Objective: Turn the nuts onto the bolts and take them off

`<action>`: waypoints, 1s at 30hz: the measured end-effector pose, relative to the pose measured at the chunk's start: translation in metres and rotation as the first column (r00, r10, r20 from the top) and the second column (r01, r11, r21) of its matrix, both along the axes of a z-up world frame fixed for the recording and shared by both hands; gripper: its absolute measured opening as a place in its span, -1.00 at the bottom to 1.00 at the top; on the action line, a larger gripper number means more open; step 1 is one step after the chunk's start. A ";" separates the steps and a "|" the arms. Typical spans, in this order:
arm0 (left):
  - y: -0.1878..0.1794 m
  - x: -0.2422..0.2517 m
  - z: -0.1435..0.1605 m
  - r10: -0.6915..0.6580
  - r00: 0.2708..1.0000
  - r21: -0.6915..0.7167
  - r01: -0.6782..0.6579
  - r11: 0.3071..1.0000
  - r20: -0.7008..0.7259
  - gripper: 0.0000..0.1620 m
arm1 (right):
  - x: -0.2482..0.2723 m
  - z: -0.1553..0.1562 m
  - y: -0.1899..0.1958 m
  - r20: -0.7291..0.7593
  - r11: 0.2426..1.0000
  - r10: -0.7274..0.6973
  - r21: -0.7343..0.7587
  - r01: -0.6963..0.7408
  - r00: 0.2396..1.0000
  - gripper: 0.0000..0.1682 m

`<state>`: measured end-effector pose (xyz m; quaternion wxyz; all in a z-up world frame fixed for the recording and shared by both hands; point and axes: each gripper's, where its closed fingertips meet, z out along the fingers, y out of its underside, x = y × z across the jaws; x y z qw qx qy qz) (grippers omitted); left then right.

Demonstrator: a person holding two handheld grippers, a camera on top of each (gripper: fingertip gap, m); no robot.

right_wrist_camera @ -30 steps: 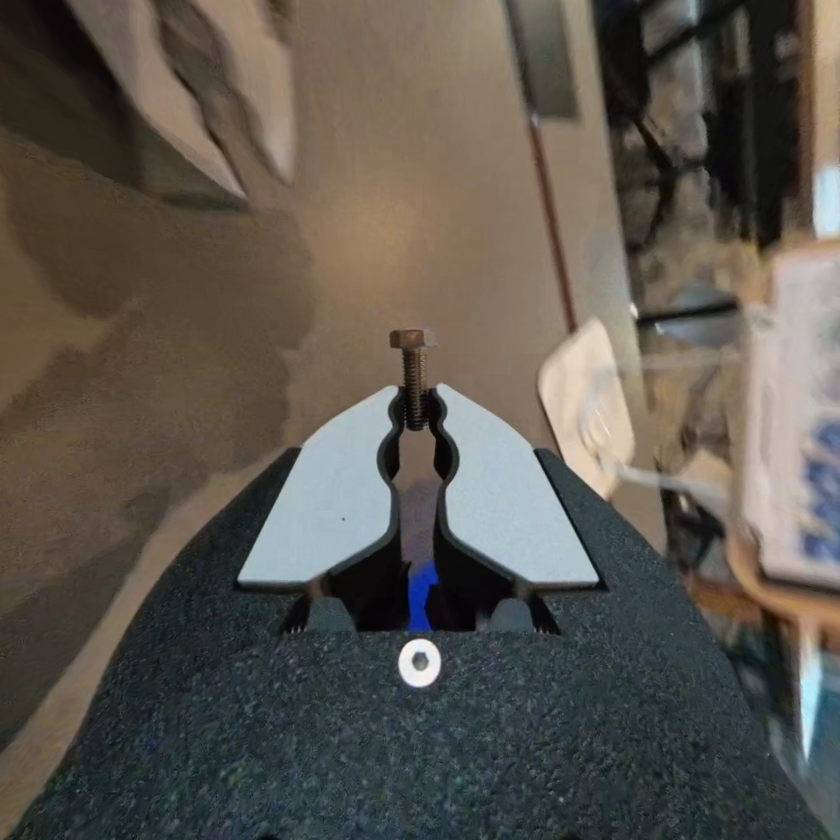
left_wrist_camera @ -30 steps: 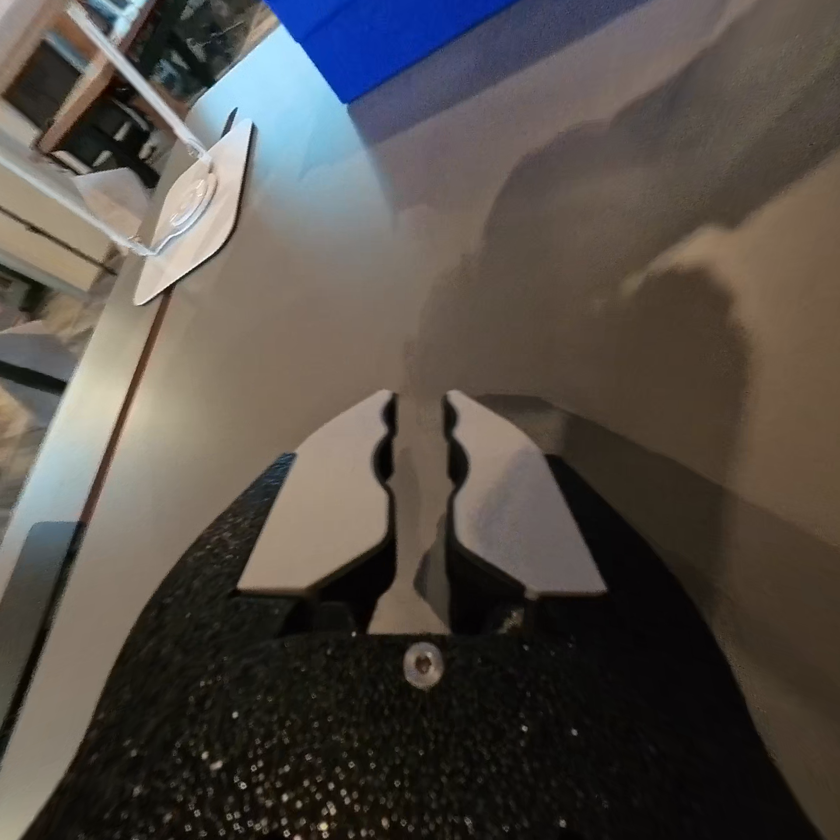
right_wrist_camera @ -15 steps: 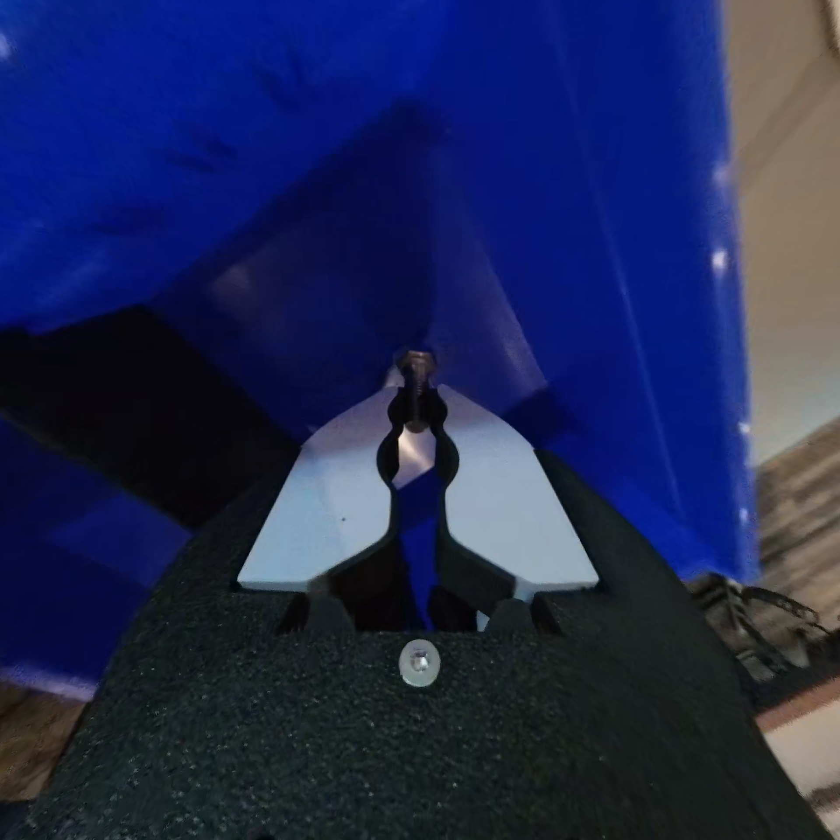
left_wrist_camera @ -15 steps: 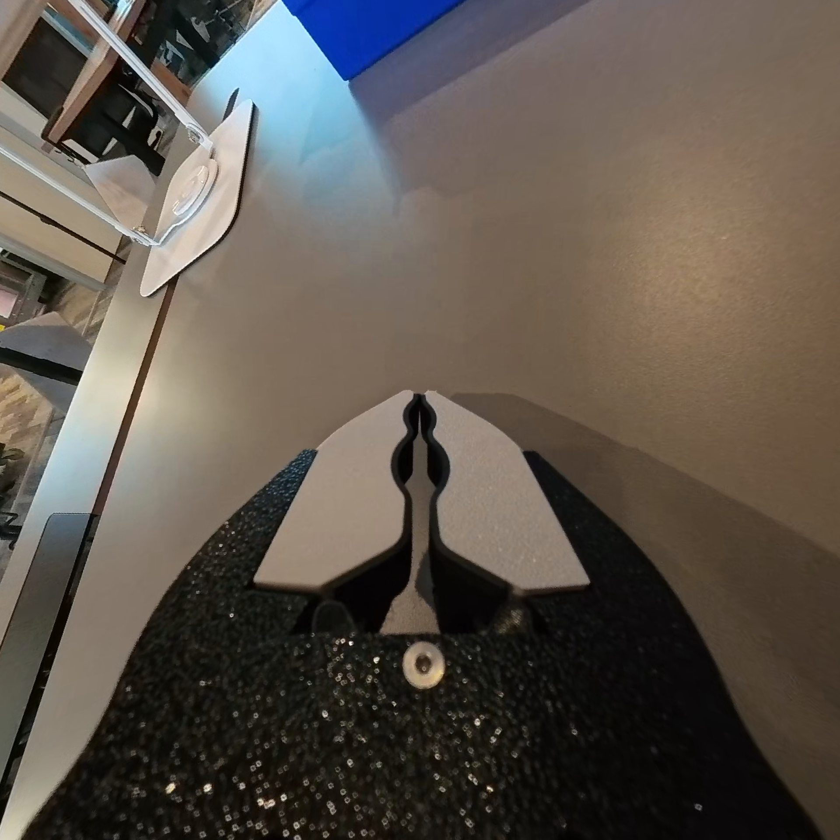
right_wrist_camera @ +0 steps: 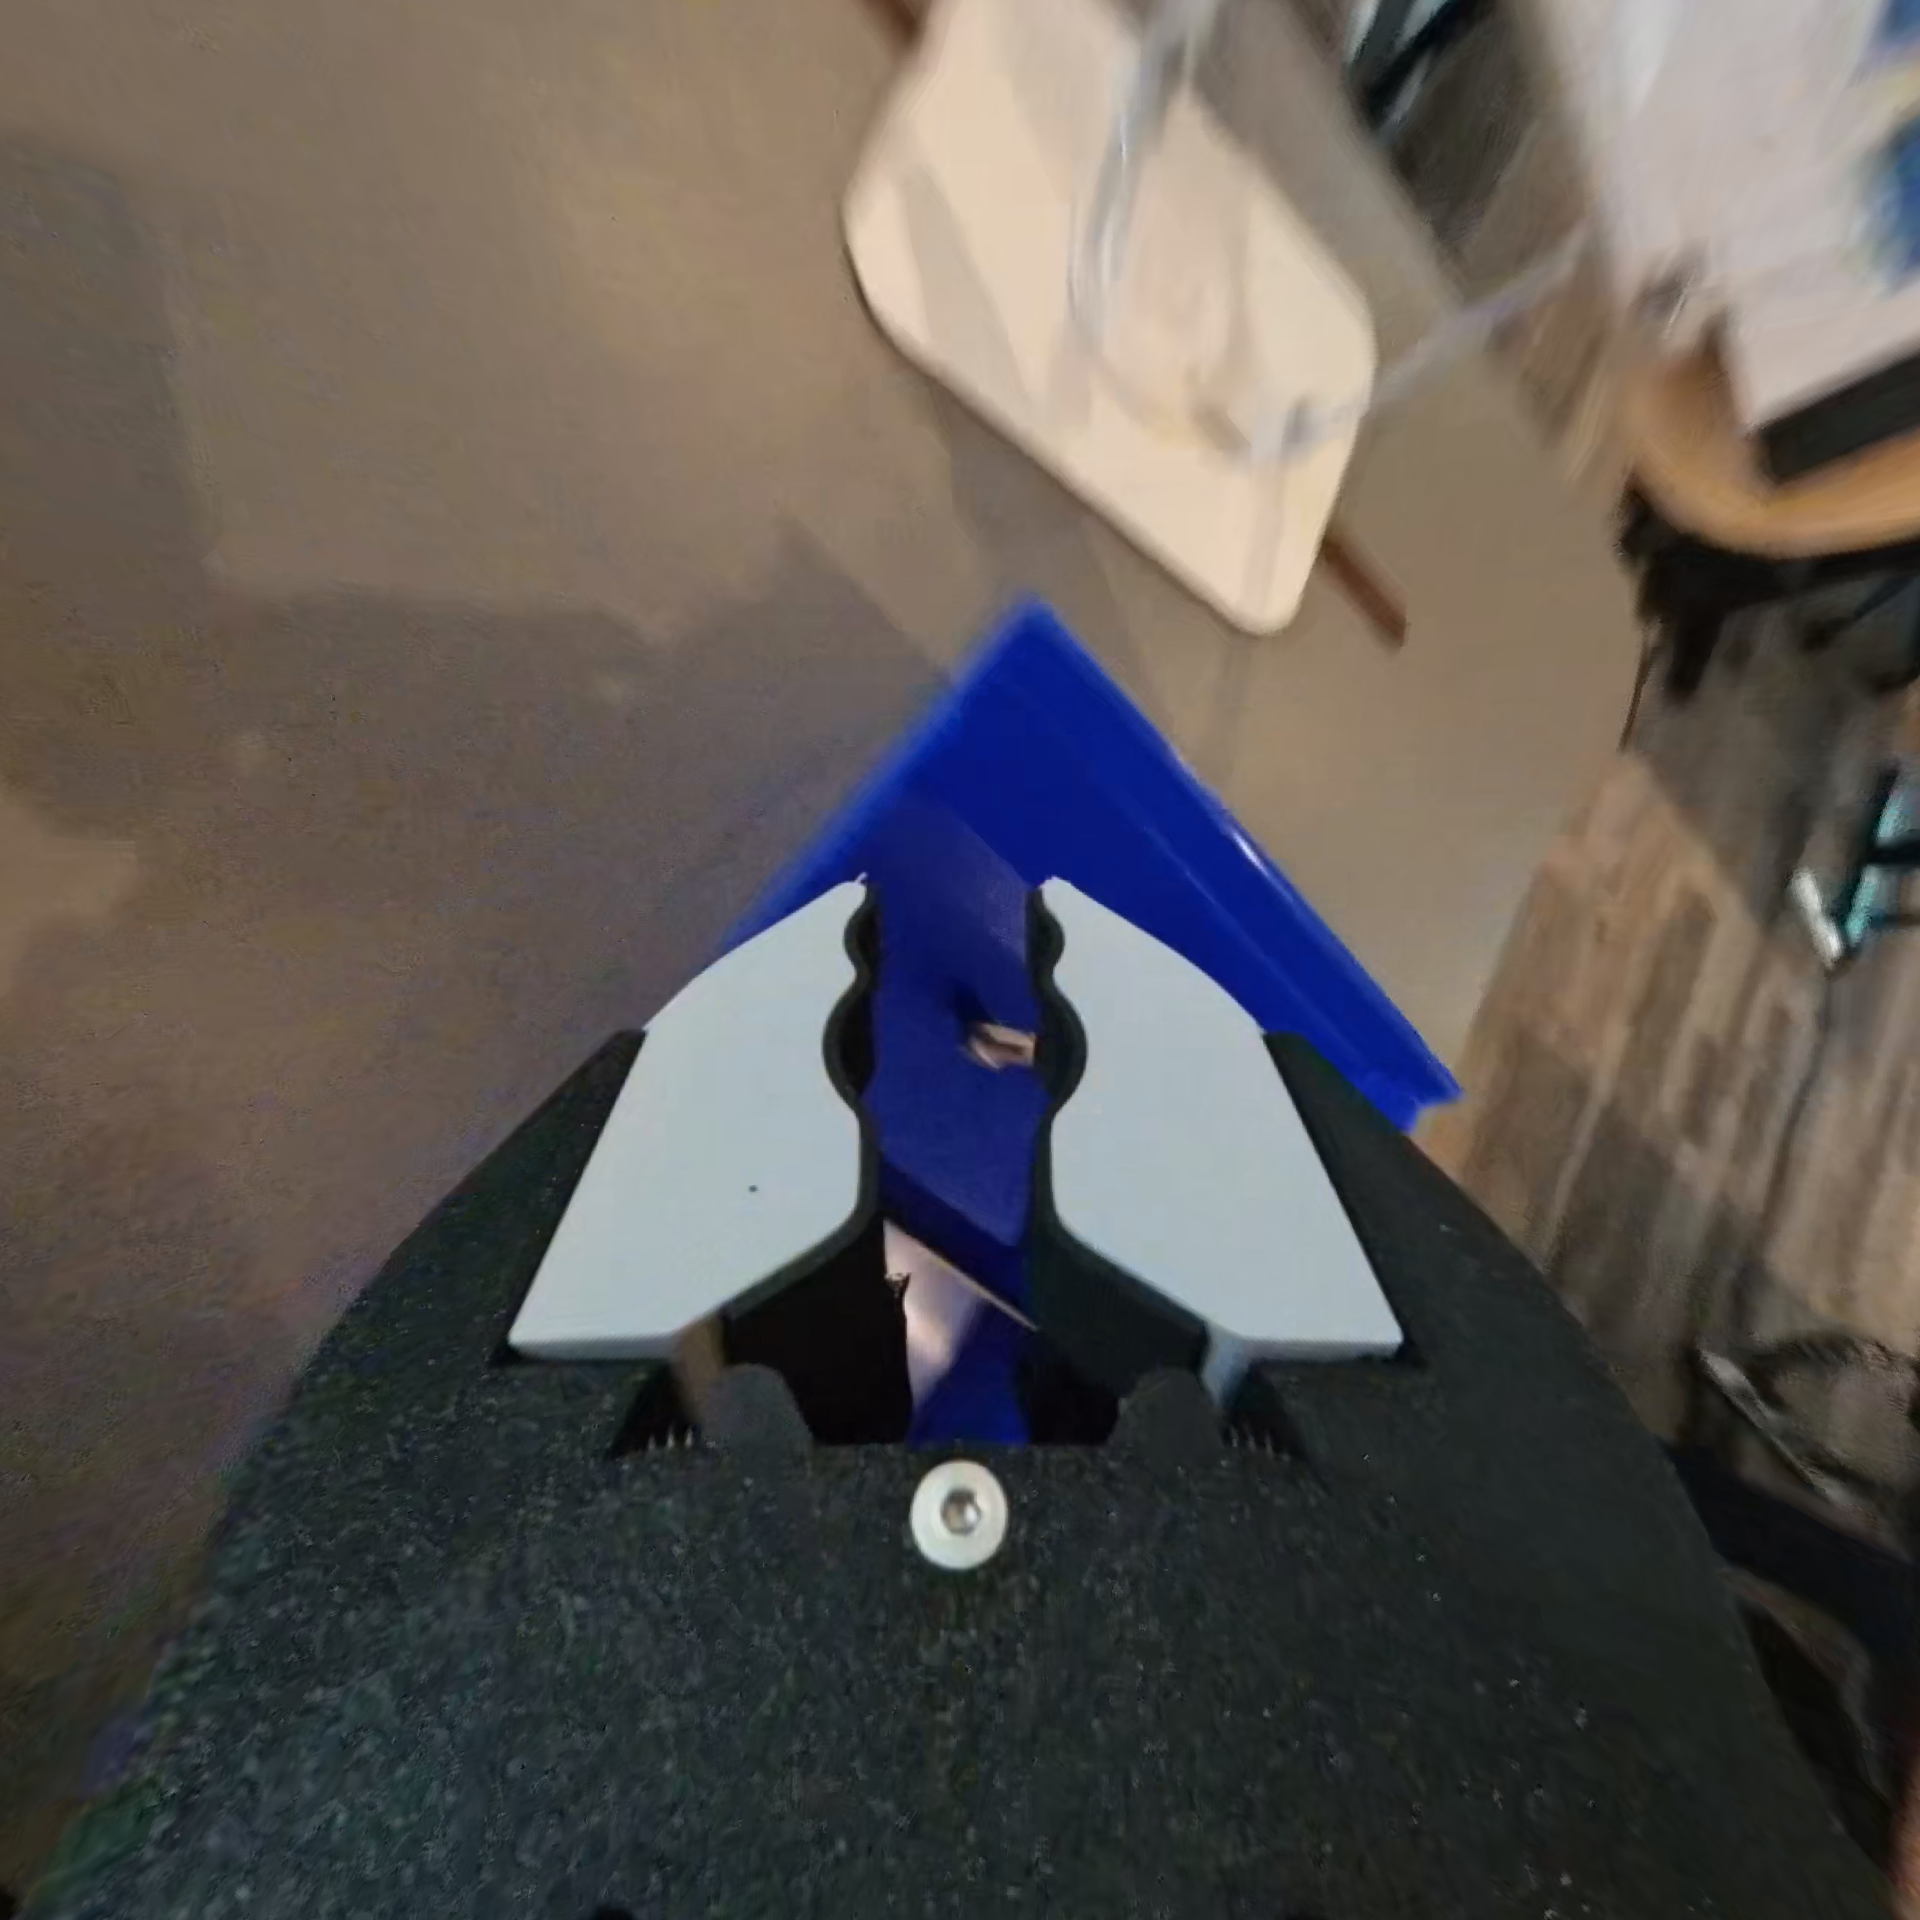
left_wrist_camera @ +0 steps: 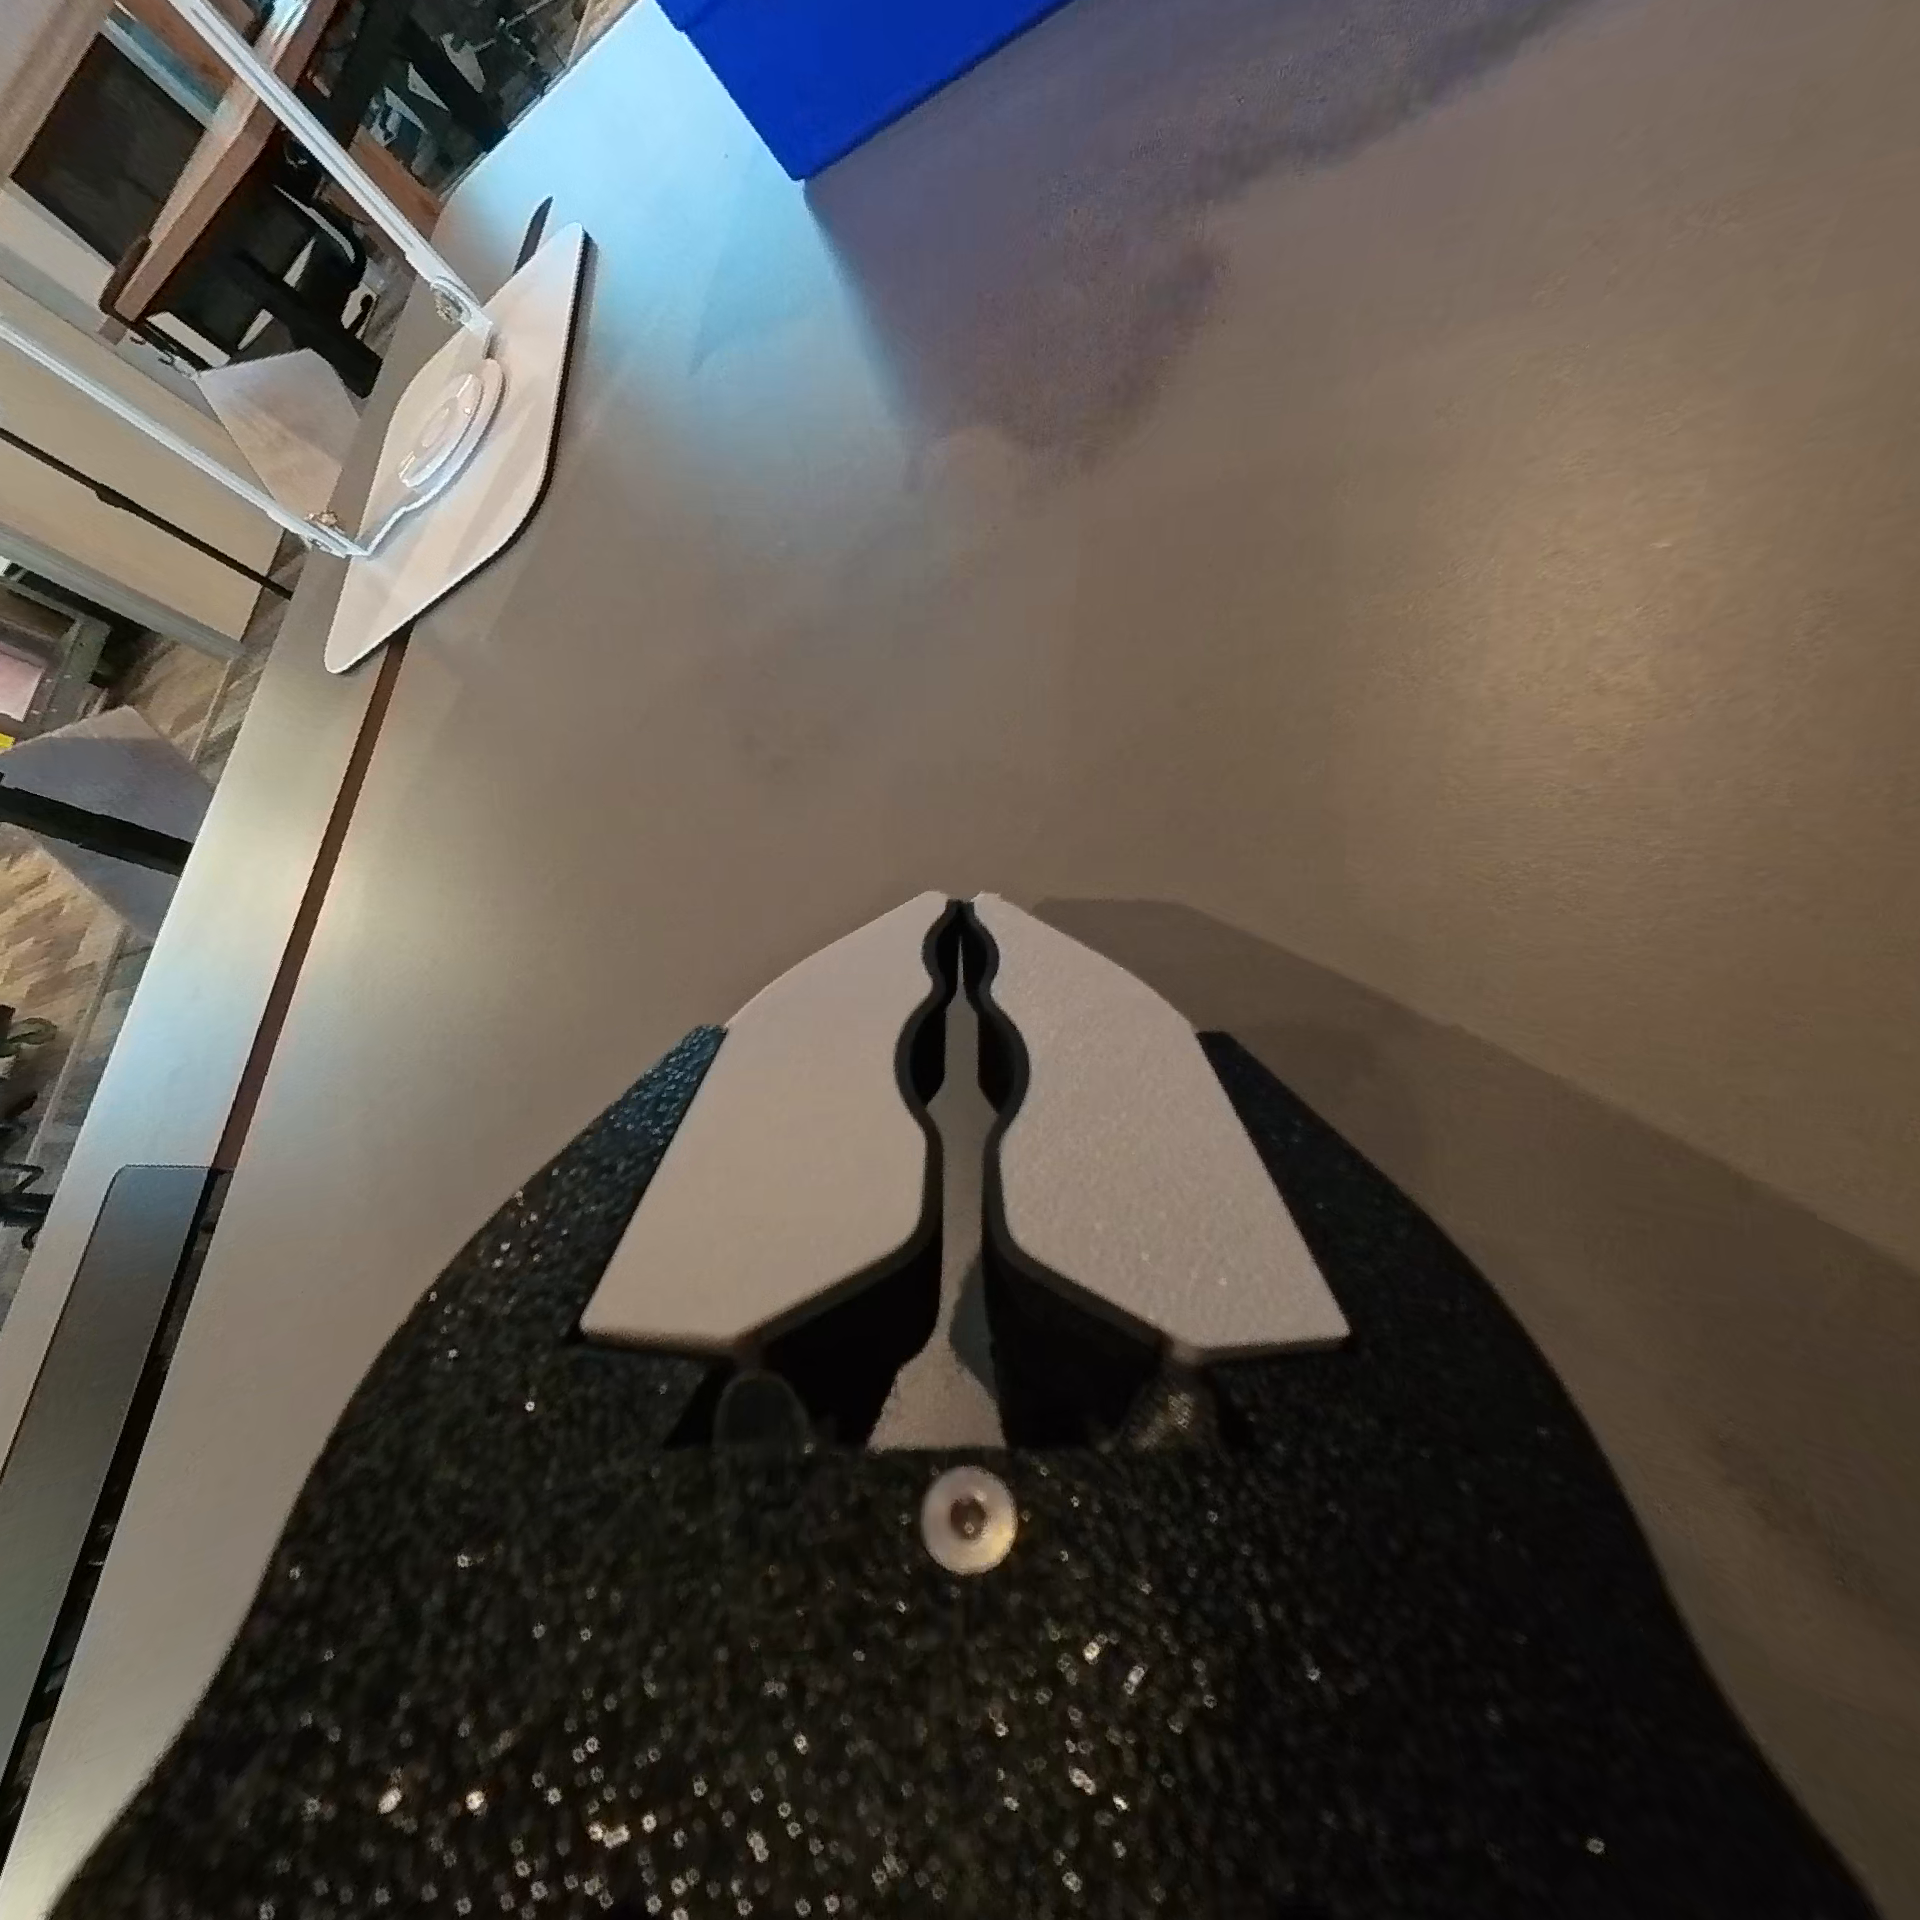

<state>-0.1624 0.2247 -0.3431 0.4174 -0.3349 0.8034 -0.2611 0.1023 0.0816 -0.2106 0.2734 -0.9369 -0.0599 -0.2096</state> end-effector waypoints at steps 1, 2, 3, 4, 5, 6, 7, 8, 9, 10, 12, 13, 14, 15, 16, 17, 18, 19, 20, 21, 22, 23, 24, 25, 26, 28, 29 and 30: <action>0.001 0.000 0.000 0.005 1.000 -0.001 -0.005 1.000 0.000 -1.00 | -0.030 0.013 0.010 -0.016 0.994 0.030 0.104 -0.028 0.999 -0.70; 0.001 0.000 0.000 0.010 1.000 -0.003 -0.010 1.000 0.001 -1.00 | -0.060 0.022 0.020 -0.043 0.977 0.062 0.208 -0.052 0.997 -0.72; 0.002 0.001 0.001 0.015 1.000 -0.006 -0.015 1.000 0.004 -1.00 | -0.091 0.025 0.031 -0.076 0.953 0.108 0.291 -0.082 0.991 -0.73; 0.003 0.001 0.002 0.019 1.000 -0.013 -0.019 1.000 0.008 -1.00 | -0.120 0.022 0.042 -0.107 0.929 0.160 0.352 -0.113 0.981 -0.72; 0.003 0.001 0.003 0.024 1.000 -0.021 -0.024 0.999 0.013 -1.00 | -0.143 0.017 0.053 -0.121 0.903 0.197 0.409 -0.133 0.973 -0.71; 0.004 0.001 0.004 0.031 0.999 -0.031 -0.031 0.999 0.019 -1.00 | -0.158 0.009 0.065 -0.118 0.874 0.219 0.464 -0.141 0.969 -0.71; 0.005 0.001 0.006 0.038 0.999 -0.043 -0.036 0.998 0.024 -1.00 | -0.168 0.001 0.078 -0.110 0.843 0.226 0.520 -0.138 0.968 -0.71; 0.006 0.002 0.007 0.043 0.999 -0.055 -0.042 0.998 0.030 -1.00 | -0.176 -0.009 0.091 -0.109 0.810 0.234 0.572 -0.131 0.966 -0.71; 0.007 0.002 0.009 0.049 0.998 -0.068 -0.046 0.997 0.036 -1.00 | -0.182 -0.020 0.103 -0.114 0.779 0.245 0.614 -0.126 0.963 -0.71; 0.007 0.002 0.010 0.052 0.998 -0.081 -0.048 0.996 0.043 -1.00 | -0.184 -0.030 0.114 -0.108 0.753 0.248 0.647 -0.121 0.963 -0.71; 0.008 0.001 0.012 0.054 0.998 -0.111 -0.049 0.993 0.042 -1.00 | -0.184 -0.048 0.130 -0.087 0.732 0.236 0.671 -0.118 0.968 -0.74; 0.008 0.001 0.013 0.055 0.998 -0.130 -0.050 0.990 0.034 -1.00 | -0.186 -0.055 0.134 -0.081 0.733 0.246 0.668 -0.130 0.966 -0.73; 0.008 0.001 0.013 0.057 0.998 -0.145 -0.052 0.988 0.029 -1.00 | -0.188 -0.059 0.136 -0.060 0.725 0.257 0.672 -0.151 0.965 -0.73; 0.008 0.001 0.013 0.057 0.998 -0.155 -0.052 0.987 0.025 -1.00 | -0.189 -0.060 0.136 -0.032 0.709 0.253 0.686 -0.163 0.967 -0.73; 0.008 0.001 0.014 0.058 0.998 -0.161 -0.053 0.985 0.025 -1.00 | -0.190 -0.061 0.134 -0.012 0.692 0.255 0.700 -0.174 0.967 -0.73; 0.009 0.001 0.014 0.061 0.998 -0.163 -0.056 0.985 0.028 -1.00 | -0.194 -0.061 0.133 -0.005 0.678 0.265 0.712 -0.183 0.964 -0.74; 0.009 0.001 0.014 0.064 0.997 -0.162 -0.059 0.985 0.030 -1.00 | -0.197 -0.061 0.131 -0.007 0.668 0.275 0.721 -0.186 0.961 -0.74; 0.010 0.001 0.014 0.069 0.997 -0.160 -0.063 0.985 0.032 -1.00 | -0.200 -0.060 0.130 -0.005 0.657 0.285 0.729 -0.192 0.959 -0.75; 0.011 0.002 0.014 0.080 0.996 -0.162 -0.073 0.984 0.033 -1.00 | -0.203 -0.059 0.129 0.005 0.647 0.293 0.735 -0.202 0.956 -0.76; 0.011 0.003 0.016 0.089 0.995 -0.179 -0.082 0.980 0.035 -1.00 | -0.204 -0.057 0.128 0.021 0.635 0.298 0.742 -0.215 0.954 -0.77; 0.008 0.003 0.021 0.090 0.995 -0.226 -0.078 0.971 0.042 -1.00 | -0.205 -0.057 0.127 0.037 0.626 0.304 0.746 -0.229 0.952 -0.78; 0.002 0.004 0.030 0.078 0.996 -0.297 -0.059 0.953 0.052 -1.00 | -0.206 -0.057 0.127 0.047 0.622 0.307 0.746 -0.238 0.950 -0.78; -0.005 0.003 0.045 0.066 0.996 -0.369 -0.038 0.929 0.064 -1.00 | -0.205 -0.058 0.127 0.050 0.624 0.304 0.745 -0.238 0.951 -0.79; -0.009 0.002 0.063 0.062 0.995 -0.429 -0.021 0.903 0.082 -0.99 | -0.205 -0.059 0.127 0.047 0.628 0.304 0.741 -0.237 0.952 -0.79; -0.012 -0.001 0.083 0.070 0.992 -0.471 -0.013 0.882 0.103 -0.98 | -0.205 -0.060 0.127 0.042 0.631 0.307 0.738 -0.237 0.951 -0.79; -0.008 -0.011 0.122 0.117 0.987 -0.501 -0.045 0.865 0.114 -0.89 | -0.206 -0.060 0.127 0.043 0.625 0.311 0.743 -0.238 0.950 -0.79; -0.002 -0.019 0.138 0.159 0.982 -0.492 -0.091 0.866 0.099 -0.85 | -0.206 -0.059 0.127 0.042 0.623 0.314 0.745 -0.239 0.949 -0.79; 0.007 -0.029 0.151 0.211 0.975 -0.470 -0.152 0.869 0.075 -0.78 | -0.206 -0.059 0.126 0.041 0.621 0.318 0.746 -0.240 0.947 -0.79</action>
